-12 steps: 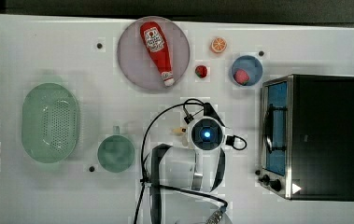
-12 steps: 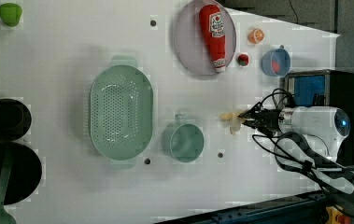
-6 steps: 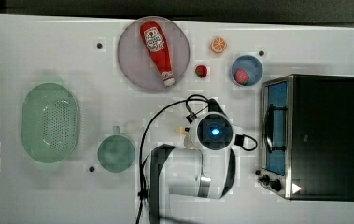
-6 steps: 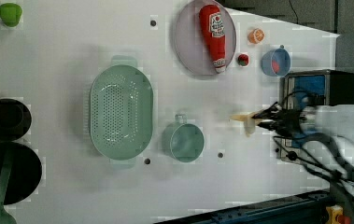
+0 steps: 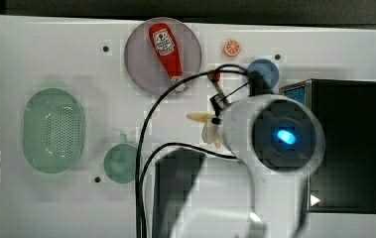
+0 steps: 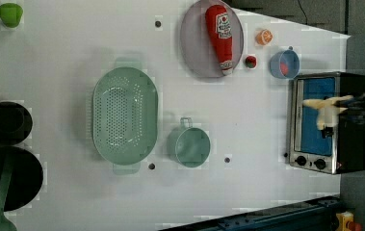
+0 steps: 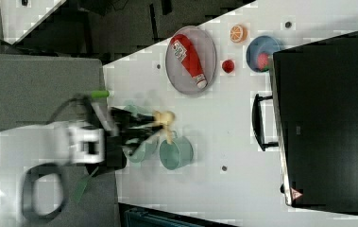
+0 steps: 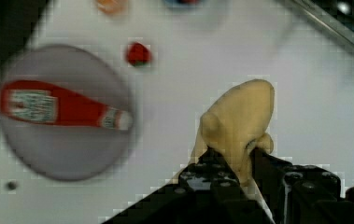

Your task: Pick banana from table and place on oven.

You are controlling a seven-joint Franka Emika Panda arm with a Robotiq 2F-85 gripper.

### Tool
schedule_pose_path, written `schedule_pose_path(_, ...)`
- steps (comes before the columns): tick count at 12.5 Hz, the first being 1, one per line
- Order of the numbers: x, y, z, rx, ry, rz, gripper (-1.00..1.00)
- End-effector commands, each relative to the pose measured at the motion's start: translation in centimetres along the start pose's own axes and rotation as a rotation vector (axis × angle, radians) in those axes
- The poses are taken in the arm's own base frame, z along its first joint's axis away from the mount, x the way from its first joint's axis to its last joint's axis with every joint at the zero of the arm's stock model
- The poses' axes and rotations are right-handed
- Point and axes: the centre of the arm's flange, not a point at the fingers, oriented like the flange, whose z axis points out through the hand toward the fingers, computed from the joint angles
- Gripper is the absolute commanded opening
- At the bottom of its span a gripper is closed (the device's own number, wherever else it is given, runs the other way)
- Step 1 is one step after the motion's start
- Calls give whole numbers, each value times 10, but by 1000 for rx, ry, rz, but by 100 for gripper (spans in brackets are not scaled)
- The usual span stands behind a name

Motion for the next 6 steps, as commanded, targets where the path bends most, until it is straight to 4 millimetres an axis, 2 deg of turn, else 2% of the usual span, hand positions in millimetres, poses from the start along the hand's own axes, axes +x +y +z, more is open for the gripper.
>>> schedule_pose_path(1, 46, 30, -3, -56, -35, -57, -49)
schedule_pose_path(3, 81, 60, -12, -43, -21, -60, -49)
schedule_pose_path(6, 127, 115, 4, -63, -41, -47, -49)
